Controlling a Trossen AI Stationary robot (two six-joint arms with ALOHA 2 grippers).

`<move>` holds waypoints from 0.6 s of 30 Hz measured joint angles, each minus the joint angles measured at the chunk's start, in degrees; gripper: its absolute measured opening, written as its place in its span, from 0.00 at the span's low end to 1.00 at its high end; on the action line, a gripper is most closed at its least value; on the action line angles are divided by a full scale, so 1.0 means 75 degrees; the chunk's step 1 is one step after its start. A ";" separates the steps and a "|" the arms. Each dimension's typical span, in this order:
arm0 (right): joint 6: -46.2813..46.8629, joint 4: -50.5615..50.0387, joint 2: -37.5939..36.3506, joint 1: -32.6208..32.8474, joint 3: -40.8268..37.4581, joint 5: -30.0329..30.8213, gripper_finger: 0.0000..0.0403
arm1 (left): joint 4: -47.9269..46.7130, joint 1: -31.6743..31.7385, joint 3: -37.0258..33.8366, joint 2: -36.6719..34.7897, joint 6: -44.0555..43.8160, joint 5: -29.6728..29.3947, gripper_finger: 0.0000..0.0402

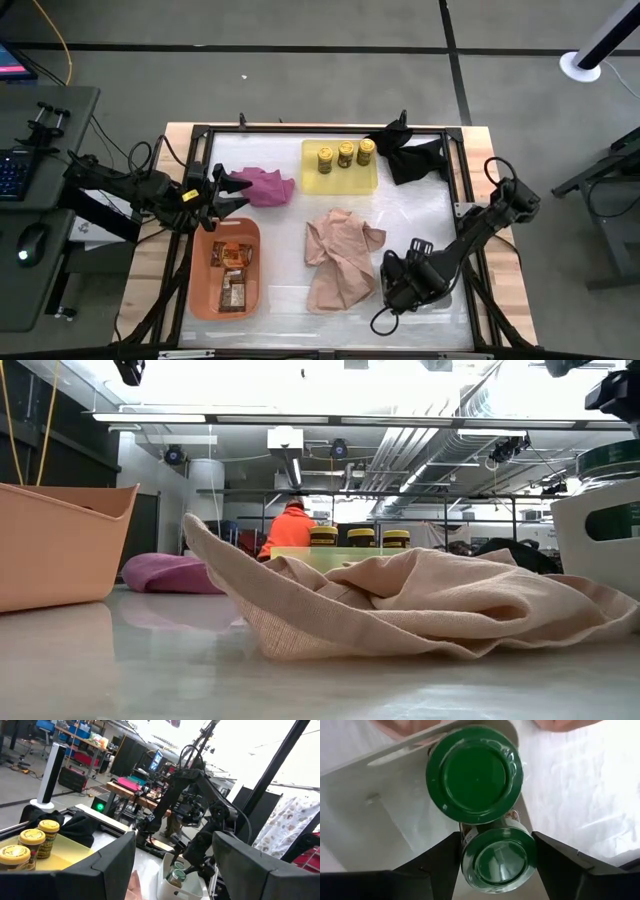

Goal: Sort spices by type
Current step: Put the green spice bottle into the gray bin

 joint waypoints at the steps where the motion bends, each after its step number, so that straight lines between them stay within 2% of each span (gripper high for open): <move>1: -0.0038 0.0004 -0.0027 -0.0026 0.0000 -0.0094 0.58 | 0.0001 0.0000 0.0000 0.0000 -0.0001 -0.0003 0.62; 7: -0.0336 -0.0093 -0.0281 -0.0072 0.0006 -0.0149 0.58 | 0.0003 0.0000 0.0027 0.0000 -0.0001 -0.0003 0.62; 18: -0.0131 -0.0080 -0.0382 -0.0072 0.0012 -0.0117 0.58 | -0.0003 0.0000 0.0047 0.0000 0.0002 -0.0004 0.62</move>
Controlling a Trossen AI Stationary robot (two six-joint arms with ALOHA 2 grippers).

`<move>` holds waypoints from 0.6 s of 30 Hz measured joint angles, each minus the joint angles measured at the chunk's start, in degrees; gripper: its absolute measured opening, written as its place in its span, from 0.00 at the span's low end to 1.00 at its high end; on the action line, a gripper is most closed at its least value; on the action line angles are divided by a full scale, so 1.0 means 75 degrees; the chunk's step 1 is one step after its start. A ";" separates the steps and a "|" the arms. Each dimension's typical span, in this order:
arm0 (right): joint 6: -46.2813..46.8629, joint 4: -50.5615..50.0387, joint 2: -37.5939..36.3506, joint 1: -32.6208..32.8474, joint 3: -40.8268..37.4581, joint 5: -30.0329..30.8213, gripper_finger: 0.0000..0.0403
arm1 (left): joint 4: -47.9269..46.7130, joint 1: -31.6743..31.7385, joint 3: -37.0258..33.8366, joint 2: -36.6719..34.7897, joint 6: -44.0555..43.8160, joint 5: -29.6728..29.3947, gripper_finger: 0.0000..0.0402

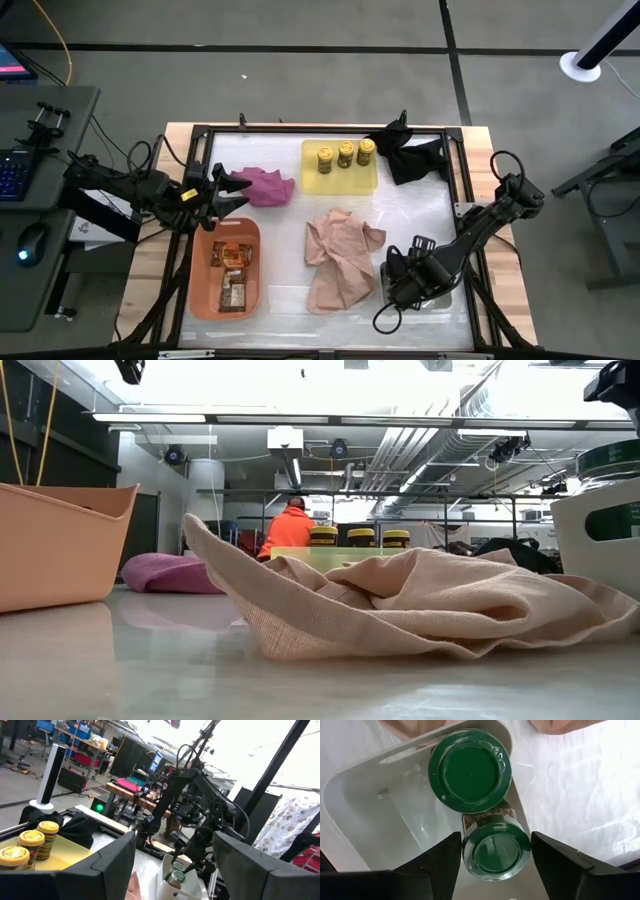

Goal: Sort spices by type
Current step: Put the green spice bottle into the gray bin

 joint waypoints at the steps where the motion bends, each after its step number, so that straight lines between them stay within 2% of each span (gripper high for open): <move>1: -0.0084 -0.0003 0.0000 0.0000 0.0000 0.0003 0.58 | 0.0001 0.0000 0.0000 -0.0003 0.0003 -0.0001 0.62; 13: -0.0205 0.0003 0.0000 0.0000 0.0000 -0.0031 0.58 | 0.0000 0.0000 0.0000 -0.0003 0.0146 -0.0004 0.62; 18: -0.0482 0.0187 0.0000 0.0000 0.0000 -0.0314 0.66 | 0.0000 0.0000 0.0000 -0.0003 0.0204 -0.0004 0.62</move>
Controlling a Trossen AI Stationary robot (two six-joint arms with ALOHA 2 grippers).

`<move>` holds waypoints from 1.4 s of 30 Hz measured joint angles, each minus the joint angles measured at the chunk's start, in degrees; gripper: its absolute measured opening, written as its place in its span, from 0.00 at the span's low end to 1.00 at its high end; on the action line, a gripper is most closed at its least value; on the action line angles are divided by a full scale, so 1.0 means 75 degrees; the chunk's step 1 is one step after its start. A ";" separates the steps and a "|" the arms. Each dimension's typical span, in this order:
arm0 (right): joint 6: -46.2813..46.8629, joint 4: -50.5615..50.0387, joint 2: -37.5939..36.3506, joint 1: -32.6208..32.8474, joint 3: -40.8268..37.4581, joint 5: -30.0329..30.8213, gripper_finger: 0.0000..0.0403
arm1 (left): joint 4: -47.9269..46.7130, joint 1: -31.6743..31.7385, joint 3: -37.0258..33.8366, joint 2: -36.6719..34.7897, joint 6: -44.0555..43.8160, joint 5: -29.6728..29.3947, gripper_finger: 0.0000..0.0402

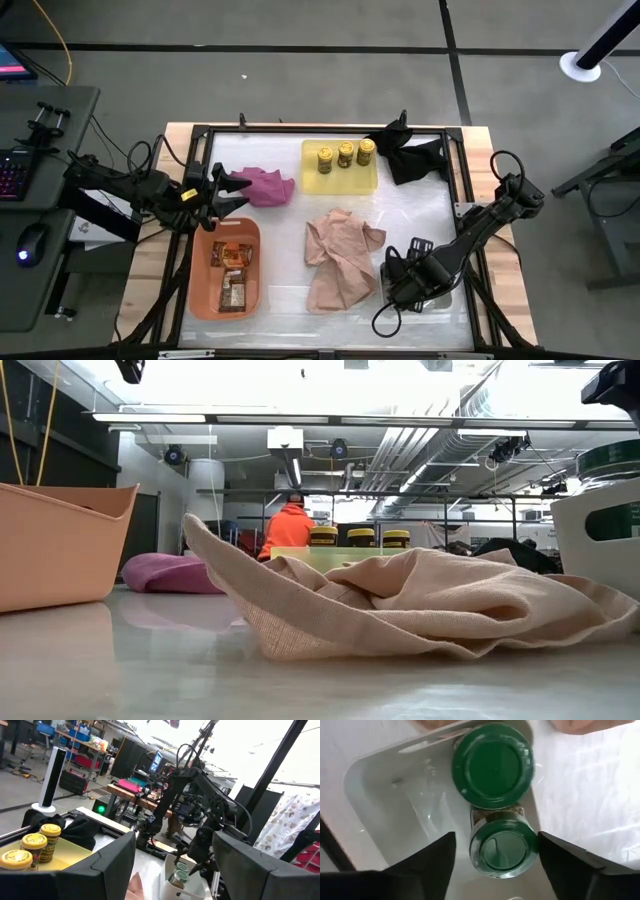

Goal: Sort spices by type
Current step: Put the green spice bottle into the gray bin, then return to Home Position

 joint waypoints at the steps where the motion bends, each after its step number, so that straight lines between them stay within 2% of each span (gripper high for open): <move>1: -0.0047 0.0026 0.0000 0.0000 0.0000 -0.0046 0.69 | 0.0000 0.0000 0.0001 0.0003 0.0002 0.0000 0.62; 9: -0.0068 -0.0020 0.0000 -0.0009 0.0000 -0.0055 0.95 | 0.0000 0.0000 0.0003 0.0003 0.0002 0.0000 0.62; 15: -0.0058 -0.0387 -0.0061 -0.0104 0.0195 -0.0122 0.99 | 0.0022 0.0001 0.0003 0.0003 0.0007 0.0000 0.62; 18: 0.0146 -0.0782 -0.0259 -0.0185 0.0607 0.0167 0.99 | 0.0195 0.0001 0.0059 0.0003 -0.0040 0.0000 0.62; 22: 0.0654 -0.0993 -0.0749 -0.0366 0.1217 0.1035 0.99 | -0.0209 0.0139 0.0670 0.0247 0.0038 0.0035 0.62; 27: 0.1489 -0.0982 -0.1485 -0.0761 0.1843 0.2763 0.99 | -0.0833 0.0435 0.1425 0.0653 0.1600 0.0479 0.55; 30: 0.1605 -0.0788 -0.1887 -0.0974 0.2137 0.4106 0.98 | -0.0490 0.0659 0.1475 0.0567 0.2422 0.0630 0.43; 34: 0.1505 -0.0170 -0.2302 -0.1164 0.2487 0.6014 0.98 | -0.0463 0.1056 0.1427 0.0083 0.3210 0.0701 0.14; 36: 0.1537 0.0239 -0.2461 -0.1279 0.2632 0.6826 0.98 | -0.0197 0.1376 0.1206 -0.0228 0.3242 0.1094 0.04; 38: 0.1472 0.0652 -0.2563 -0.1381 0.2773 0.7329 0.98 | 0.0483 0.1771 0.0848 -0.0475 0.3012 0.1735 0.04; 42: 0.1096 0.1169 -0.2578 -0.1739 0.2917 0.7460 0.98 | 0.1216 0.2463 -0.0016 -0.0527 0.1969 0.2915 0.01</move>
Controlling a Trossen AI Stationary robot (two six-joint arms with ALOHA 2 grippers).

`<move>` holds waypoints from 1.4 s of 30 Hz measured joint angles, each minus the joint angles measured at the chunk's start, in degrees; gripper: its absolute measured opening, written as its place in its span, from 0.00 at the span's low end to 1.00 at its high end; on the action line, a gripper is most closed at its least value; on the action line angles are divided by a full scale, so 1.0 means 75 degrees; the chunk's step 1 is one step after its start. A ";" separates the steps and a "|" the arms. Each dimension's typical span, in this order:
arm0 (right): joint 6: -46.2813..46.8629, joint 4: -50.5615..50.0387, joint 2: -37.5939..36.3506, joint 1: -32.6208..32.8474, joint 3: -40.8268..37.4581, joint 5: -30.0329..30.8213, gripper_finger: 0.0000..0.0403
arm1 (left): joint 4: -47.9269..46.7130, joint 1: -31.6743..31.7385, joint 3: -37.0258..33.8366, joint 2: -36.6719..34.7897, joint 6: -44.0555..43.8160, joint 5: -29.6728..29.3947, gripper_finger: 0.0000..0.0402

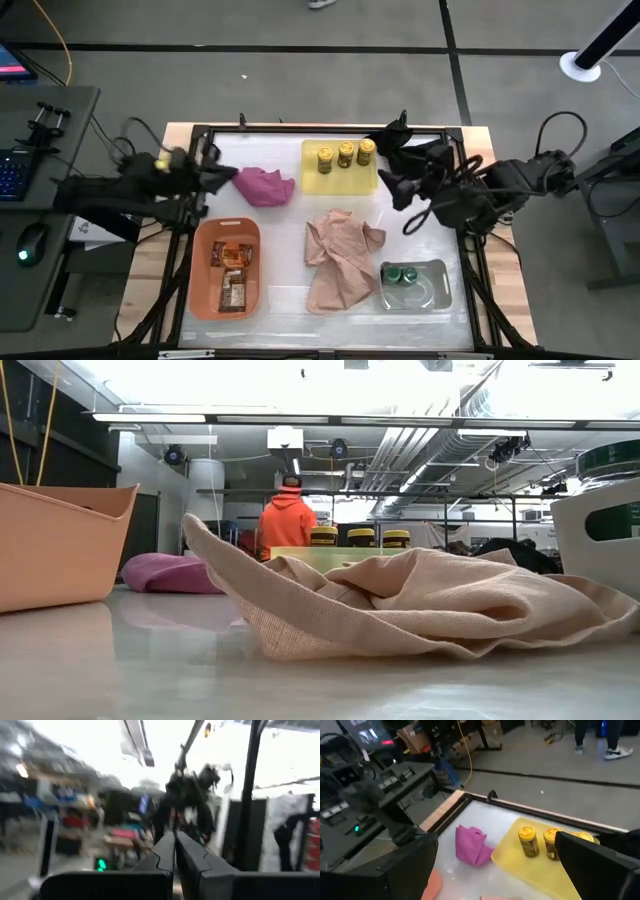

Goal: Sort spices by type
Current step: Return to Home Position

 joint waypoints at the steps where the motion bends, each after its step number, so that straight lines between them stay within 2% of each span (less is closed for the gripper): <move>1: 0.0000 0.0016 0.0010 -0.0124 0.0000 -0.0144 0.98 | 0.0099 0.0120 -0.0230 0.0065 -0.0209 0.0221 0.01; 5: 0.0115 0.0040 0.0157 -0.0583 -0.0015 -0.0904 0.98 | 0.0595 0.0426 -0.1089 0.0198 -0.0736 0.0703 0.00; 8: 0.0465 0.0073 0.0382 -0.0763 -0.0017 -0.1330 0.98 | 0.1368 0.0547 -0.1752 0.0058 -0.0969 0.0739 0.00; 12: 0.0429 0.0101 0.0709 -0.0944 -0.0017 -0.2533 0.98 | 0.2290 0.0783 -0.2758 -0.0304 -0.1463 0.0737 0.00; 16: 0.0459 -0.0052 0.1066 -0.0948 -0.0026 -0.2677 0.93 | 0.2615 0.1014 -0.3550 -0.0801 -0.1990 0.0731 0.00; 18: 0.0618 -0.0199 0.1193 -0.0948 -0.0029 -0.2687 0.85 | 0.2619 0.1070 -0.3831 -0.1057 -0.2178 0.0769 0.00; 20: 0.0651 -0.0318 0.1283 -0.0927 -0.0029 -0.2718 0.72 | 0.2614 0.1078 -0.4076 -0.1311 -0.2228 0.0836 0.00; 23: 0.0787 -0.0525 0.1345 -0.0849 -0.0029 -0.2729 0.45 | 0.2232 0.1086 -0.4193 -0.1646 -0.2254 0.0806 0.00; 26: 0.0776 -0.0836 0.1342 -0.0747 -0.0029 -0.2725 0.12 | 0.1949 0.1089 -0.4193 -0.1834 -0.2116 0.0757 0.00; 27: 0.0781 -0.0993 0.1342 -0.0707 -0.0029 -0.2719 0.06 | 0.1928 0.1089 -0.4193 -0.1879 -0.2018 0.0755 0.00; 32: 0.0653 -0.1306 0.1233 -0.0665 -0.0417 -0.2921 0.04 | 0.1898 0.1089 -0.4193 -0.1909 -0.1779 0.0757 0.00; 36: -0.0013 0.0243 0.0666 -0.0642 -0.1892 -0.3145 0.01 | 0.1701 0.1069 -0.4193 -0.1888 -0.1775 0.0757 0.00; 42: -0.2022 0.4941 -0.1101 -0.1125 -0.5362 -0.4619 0.00 | 0.1592 0.1069 -0.4193 -0.1886 -0.1774 0.0757 0.00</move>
